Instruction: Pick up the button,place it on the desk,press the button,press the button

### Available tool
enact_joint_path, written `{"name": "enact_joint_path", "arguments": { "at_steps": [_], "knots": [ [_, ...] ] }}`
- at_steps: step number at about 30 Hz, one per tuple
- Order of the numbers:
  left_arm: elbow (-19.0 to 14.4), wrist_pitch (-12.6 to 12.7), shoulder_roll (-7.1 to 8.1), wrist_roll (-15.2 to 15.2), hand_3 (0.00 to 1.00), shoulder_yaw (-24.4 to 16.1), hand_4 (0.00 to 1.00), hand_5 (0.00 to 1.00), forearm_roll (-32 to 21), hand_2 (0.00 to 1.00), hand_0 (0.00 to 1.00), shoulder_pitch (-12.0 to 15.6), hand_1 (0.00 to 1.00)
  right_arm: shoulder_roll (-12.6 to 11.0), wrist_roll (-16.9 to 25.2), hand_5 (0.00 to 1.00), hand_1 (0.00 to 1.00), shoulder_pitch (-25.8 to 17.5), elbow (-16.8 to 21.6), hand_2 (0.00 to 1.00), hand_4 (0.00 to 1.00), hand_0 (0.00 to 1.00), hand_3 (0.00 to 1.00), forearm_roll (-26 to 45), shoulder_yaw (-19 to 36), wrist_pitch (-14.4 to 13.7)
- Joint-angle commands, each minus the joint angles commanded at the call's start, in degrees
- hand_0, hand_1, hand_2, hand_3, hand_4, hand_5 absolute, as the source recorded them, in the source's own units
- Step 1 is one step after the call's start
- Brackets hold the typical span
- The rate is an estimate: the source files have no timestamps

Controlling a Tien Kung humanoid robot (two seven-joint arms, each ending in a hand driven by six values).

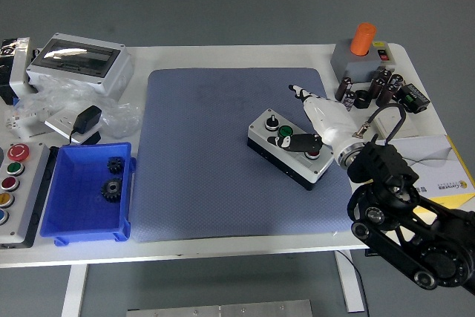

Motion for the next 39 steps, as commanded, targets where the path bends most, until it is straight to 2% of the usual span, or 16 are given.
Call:
{"name": "enact_joint_path", "arguments": {
  "at_steps": [13, 19, 21, 22, 27, 28, 33, 34, 39],
  "knots": [
    [0.0, 0.1, -0.19, 0.3, 0.709, 0.3, 0.761, 0.203, -0.3, 0.556, 0.632, -0.1, 0.616, 2.4, -0.8, 0.531, 0.854, 1.0, -6.5, 0.933, 0.998, 0.823, 0.998, 1.3, -2.5, 0.2],
    [0.0, 0.1, -0.45, 0.3, 0.71, 0.2, 0.761, 0.203, -0.2, 0.556, 0.633, -0.1, 0.616, 2.7, -1.9, 0.532, 0.852, 1.2, -7.3, 0.931, 0.998, 0.818, 0.998, 0.5, -3.6, 0.1],
    [0.0, 0.2, -0.57, 0.3, 0.71, 0.2, 0.761, 0.203, -0.1, 0.556, 0.633, -0.1, 0.616, 2.7, -2.3, 0.532, 0.852, 1.2, -7.6, 0.931, 0.998, 0.818, 0.998, 0.2, -4.1, -0.4],
    [0.0, 0.2, -0.63, 0.4, 0.712, 0.1, 0.762, 0.202, -0.1, 0.556, 0.632, -0.1, 0.616, 2.8, -2.5, 0.536, 0.829, 1.2, -7.7, 0.917, 0.998, 0.781, 0.998, 0.1, -4.2, -0.6],
    [0.0, 0.5, -1.14, 0.8, 0.712, 0.3, 0.762, 0.202, -0.2, 0.556, 0.632, 0.1, 0.616, 2.7, -3.6, 0.536, 0.829, 1.3, -8.3, 0.917, 0.998, 0.781, 0.998, -0.5, -4.6, -1.7],
    [0.0, 0.6, -1.24, 0.9, 0.712, 0.4, 0.762, 0.2, -0.3, 0.556, 0.632, 0.2, 0.615, 2.7, -3.7, 0.534, 0.727, 1.3, -8.4, 0.829, 0.998, 0.64, 0.998, -0.5, -4.6, -1.9],
    [0.0, 0.6, -1.46, 0.9, 0.712, 0.2, 0.762, 0.2, 0.1, 0.556, 0.632, 0.1, 0.615, 2.9, -4.2, 0.534, 0.727, 1.4, -8.8, 0.829, 0.998, 0.64, 0.998, -0.7, -4.9, -2.7],
    [0.0, 0.6, -1.45, 0.8, 0.713, 0.2, 0.761, 0.2, 0.2, 0.555, 0.632, 0.1, 0.616, 2.9, -4.2, 0.362, 0.572, 1.4, -8.8, 0.7, 0.89, 0.378, 0.989, -0.7, -5.0, -2.7],
    [0.0, 0.5, -1.4, 0.6, 0.713, -0.1, 0.761, 0.2, 0.5, 0.555, 0.632, 0.0, 0.616, 3.2, -4.5, 0.362, 0.572, 1.6, -9.3, 0.7, 0.89, 0.378, 0.989, -0.6, -5.8, -2.9]
  ]
}}
